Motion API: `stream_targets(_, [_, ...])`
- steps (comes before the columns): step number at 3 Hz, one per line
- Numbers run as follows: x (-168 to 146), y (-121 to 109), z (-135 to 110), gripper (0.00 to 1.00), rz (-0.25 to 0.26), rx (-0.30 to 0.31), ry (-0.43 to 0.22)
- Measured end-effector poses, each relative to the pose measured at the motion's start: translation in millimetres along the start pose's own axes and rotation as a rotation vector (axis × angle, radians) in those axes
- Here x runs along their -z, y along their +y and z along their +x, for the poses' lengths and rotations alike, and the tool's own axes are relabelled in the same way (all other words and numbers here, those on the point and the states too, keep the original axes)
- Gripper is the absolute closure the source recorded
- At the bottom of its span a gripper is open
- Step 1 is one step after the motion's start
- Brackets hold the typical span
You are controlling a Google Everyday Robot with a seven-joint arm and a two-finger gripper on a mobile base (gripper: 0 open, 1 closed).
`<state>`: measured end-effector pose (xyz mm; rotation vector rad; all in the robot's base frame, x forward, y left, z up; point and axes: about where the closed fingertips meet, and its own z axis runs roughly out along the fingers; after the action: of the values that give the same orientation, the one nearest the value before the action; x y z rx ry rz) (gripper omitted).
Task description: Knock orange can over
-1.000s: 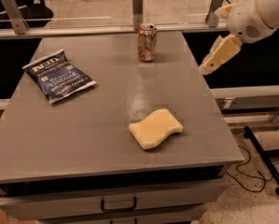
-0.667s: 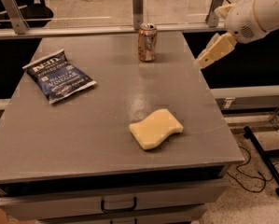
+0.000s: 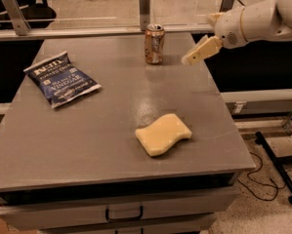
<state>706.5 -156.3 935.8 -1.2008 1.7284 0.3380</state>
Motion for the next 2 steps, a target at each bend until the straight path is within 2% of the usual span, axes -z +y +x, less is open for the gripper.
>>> stream_targets(2, [-80.8, 2.7, -20.1, 0.0, -0.132, -0.037, -0.139])
